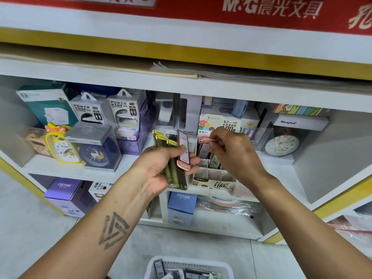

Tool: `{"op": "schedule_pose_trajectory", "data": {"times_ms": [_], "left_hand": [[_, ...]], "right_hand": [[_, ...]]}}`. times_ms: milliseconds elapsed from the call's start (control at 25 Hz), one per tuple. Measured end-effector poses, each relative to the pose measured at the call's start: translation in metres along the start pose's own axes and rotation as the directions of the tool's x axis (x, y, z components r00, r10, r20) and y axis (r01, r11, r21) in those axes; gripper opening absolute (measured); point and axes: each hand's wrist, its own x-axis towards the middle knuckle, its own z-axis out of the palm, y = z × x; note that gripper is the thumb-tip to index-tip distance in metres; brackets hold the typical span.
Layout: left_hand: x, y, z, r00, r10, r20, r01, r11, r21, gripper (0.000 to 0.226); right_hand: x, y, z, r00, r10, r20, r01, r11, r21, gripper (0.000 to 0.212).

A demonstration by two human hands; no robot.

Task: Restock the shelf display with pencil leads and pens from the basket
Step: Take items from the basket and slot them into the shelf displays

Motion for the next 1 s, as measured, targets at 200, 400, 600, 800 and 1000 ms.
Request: {"op": "schedule_pose_trajectory", "data": {"times_ms": [200,400,600,800,1000], "left_hand": [[-0.001,-0.001,0.000,1.000,-0.014,0.024,0.014,1.000,-0.004,0.026],[0.000,-0.004,0.001,0.997,-0.021,0.068,0.021,1.000,-0.008,0.026],[-0.001,-0.008,0.004,0.994,-0.007,0.107,0.004,1.000,0.030,0.030],[0.002,-0.007,0.003,0.998,0.050,0.027,-0.050,0.999,0.015,0.027],[0.000,-0.008,0.006,0.996,0.084,0.040,-0.086,0.995,0.054,0.027]], "right_hand": [[0.000,0.001,0.004,0.996,-0.082,0.042,0.090,0.972,-0.216,0.014],[0.001,-0.005,0.004,1.000,-0.027,0.005,0.027,0.991,-0.133,0.014],[0.003,-0.026,-0.003,0.870,0.350,0.346,-0.490,0.688,0.536,0.026],[-0.002,-0.026,-0.014,0.899,0.173,0.403,-0.334,0.865,0.374,0.066],[-0.010,-0.025,-0.013,0.881,0.062,0.469,-0.290,0.855,0.431,0.070]]}}
